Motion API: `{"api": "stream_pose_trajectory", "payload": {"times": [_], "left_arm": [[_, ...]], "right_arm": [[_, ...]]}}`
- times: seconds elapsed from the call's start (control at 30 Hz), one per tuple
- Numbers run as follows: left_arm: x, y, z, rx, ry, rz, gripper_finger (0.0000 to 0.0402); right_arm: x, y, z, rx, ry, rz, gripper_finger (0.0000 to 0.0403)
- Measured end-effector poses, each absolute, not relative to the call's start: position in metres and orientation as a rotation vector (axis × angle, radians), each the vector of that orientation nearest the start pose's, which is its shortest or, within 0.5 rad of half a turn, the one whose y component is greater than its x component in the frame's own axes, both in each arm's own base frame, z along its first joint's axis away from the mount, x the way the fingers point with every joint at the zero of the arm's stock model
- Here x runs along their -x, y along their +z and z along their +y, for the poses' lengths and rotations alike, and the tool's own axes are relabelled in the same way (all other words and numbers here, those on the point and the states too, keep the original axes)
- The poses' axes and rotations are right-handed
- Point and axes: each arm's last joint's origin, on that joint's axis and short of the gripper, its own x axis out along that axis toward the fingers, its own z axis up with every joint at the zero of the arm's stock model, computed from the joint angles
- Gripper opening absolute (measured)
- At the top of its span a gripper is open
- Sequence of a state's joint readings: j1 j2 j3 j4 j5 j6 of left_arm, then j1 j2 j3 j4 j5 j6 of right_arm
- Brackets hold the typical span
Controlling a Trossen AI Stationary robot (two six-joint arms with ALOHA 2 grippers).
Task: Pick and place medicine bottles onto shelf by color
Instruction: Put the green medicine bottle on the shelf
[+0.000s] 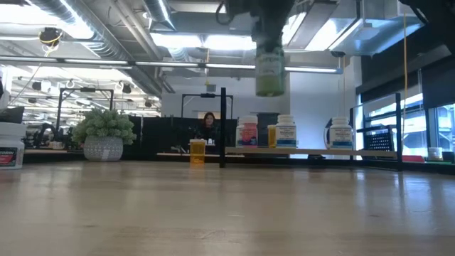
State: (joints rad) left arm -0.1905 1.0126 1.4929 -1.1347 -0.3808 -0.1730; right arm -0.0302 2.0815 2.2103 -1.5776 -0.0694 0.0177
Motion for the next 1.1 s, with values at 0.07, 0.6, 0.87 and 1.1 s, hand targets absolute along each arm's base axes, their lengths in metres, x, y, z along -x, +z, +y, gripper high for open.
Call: {"api": "stream_pose_trajectory", "payload": {"times": [0.07, 0.6, 0.87, 1.1], "left_arm": [[-0.144, 0.436, -0.017, -0.018, 0.237, 0.610, 0.0346], [-0.145, 0.436, -0.017, -0.169, 0.189, 0.628, 0.0346], [-0.147, 0.439, -0.015, -0.125, 0.238, 0.590, 0.0346], [-0.153, 0.437, 0.000, -0.084, 0.400, 0.596, 0.0346]], "right_arm": [[-0.394, 0.340, -0.016, -0.094, 0.007, 1.398, 0.0226], [-0.336, 0.409, -0.079, -0.211, -0.189, 1.184, 0.0232], [-0.312, 0.420, -0.122, -0.219, -0.279, 1.147, 0.0230], [-0.289, 0.423, -0.157, -0.178, -0.317, 1.144, 0.0230]]}}
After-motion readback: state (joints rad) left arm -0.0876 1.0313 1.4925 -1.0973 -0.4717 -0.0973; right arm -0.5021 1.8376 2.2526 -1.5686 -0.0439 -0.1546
